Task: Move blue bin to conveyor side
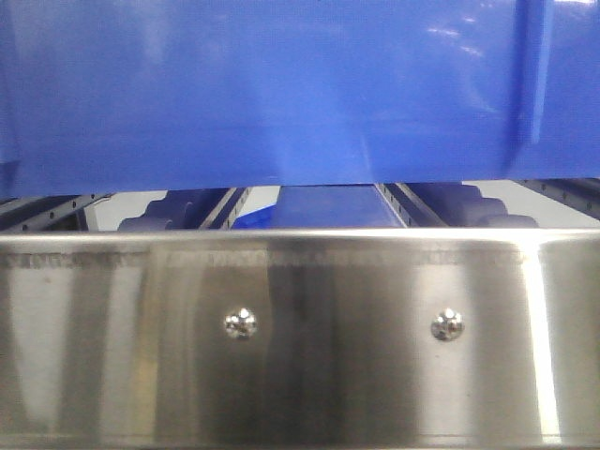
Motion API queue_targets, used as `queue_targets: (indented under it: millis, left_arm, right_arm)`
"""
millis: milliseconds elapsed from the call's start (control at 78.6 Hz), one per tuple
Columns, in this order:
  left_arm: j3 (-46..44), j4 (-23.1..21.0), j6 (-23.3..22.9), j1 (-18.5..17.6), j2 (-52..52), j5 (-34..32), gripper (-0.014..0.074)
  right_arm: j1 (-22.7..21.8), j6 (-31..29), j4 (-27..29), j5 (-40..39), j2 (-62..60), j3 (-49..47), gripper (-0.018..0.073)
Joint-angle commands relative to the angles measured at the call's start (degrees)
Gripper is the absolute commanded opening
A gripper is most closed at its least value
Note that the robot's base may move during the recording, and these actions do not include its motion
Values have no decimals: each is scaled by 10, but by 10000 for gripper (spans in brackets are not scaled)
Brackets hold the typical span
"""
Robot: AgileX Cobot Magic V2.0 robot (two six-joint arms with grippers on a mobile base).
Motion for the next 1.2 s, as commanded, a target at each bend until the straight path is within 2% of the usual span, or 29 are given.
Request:
queue_targets:
  millis: [0, 115, 216, 382, 585, 700, 814, 929, 1031, 1183]
  left_arm:
    - [-36, 3, -2, -19, 39, 14, 496]
    - [-113, 3, -2, -45, 112, 100, 496]
    - [-192, 3, -2, -60, 185, 190, 496]
    - [-317, 1, -2, -61, 293, 321, 496]
    - [-454, -14, -1, -61, 408, 446, 496]
    - [-506, -19, 18, -56, 462, 458, 496]
    - [-520, -47, 33, -41, 500, 458, 496]
    - [-520, -73, 44, -14, 530, 458, 496]
    - [-520, -71, 46, -2, 552, 458, 496]
    - [-520, -53, 46, -2, 579, 458, 496]
  right_arm:
    - [0, -2, 1, -13, 30, -18, 559]
    - [1, -2, 1, 62, 74, -83, 559]
    - [21, -2, 1, 153, 130, -167, 559]
    - [55, -2, 1, 314, 239, -308, 559]
    - [62, -2, 1, 474, 359, -458, 559]
    - [62, 0, 1, 584, 418, -534, 559]
    - [62, 6, 1, 670, 475, -596, 559]
    - [62, 19, 1, 670, 512, -625, 559]
    - [62, 29, 1, 670, 537, -627, 559]
    - [62, 29, -8, 670, 564, -626, 559]
